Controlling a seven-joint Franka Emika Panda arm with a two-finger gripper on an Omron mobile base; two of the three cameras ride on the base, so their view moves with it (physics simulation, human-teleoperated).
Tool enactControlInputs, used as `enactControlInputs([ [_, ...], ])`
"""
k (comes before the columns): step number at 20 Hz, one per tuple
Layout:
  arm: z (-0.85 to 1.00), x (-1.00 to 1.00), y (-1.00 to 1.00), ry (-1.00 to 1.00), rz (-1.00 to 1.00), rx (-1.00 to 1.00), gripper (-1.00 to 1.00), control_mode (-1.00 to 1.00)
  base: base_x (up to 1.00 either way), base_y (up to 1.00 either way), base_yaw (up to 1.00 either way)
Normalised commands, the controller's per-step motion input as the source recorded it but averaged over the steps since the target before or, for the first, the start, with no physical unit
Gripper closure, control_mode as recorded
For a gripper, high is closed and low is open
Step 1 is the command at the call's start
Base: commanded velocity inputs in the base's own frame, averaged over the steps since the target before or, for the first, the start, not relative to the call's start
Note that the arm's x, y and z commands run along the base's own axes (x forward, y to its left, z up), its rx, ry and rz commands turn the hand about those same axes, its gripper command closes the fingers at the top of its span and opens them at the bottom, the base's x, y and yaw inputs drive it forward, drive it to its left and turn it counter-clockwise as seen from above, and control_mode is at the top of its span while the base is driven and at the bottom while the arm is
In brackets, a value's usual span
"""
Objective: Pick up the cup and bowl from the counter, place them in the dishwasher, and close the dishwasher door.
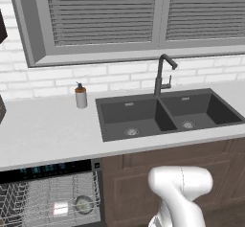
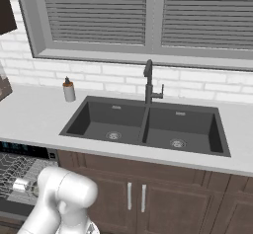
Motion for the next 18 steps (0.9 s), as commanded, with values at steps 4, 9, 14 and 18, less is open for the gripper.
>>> enactControlInputs([
  [4, -0.48, -0.81, 0.42, -0.23, 0.0, 0.0, -1.0, -1.0, 0.0, 0.0, 0.0],
  [9, -0.83, -0.8, 0.3, -0.18, -0.03, 0.0, -1.0, -1.0, 0.0, 0.0, 0.0],
  [14, -0.9, -0.84, 0.09, -0.24, -0.12, 0.0, -1.0, -1.0, 0.0, 0.0, 0.0],
  [18, -1.0, -0.21, 0.04, -0.27, -0.17, 0.0, -1.0, -1.0, 0.0, 0.0, 0.0],
])
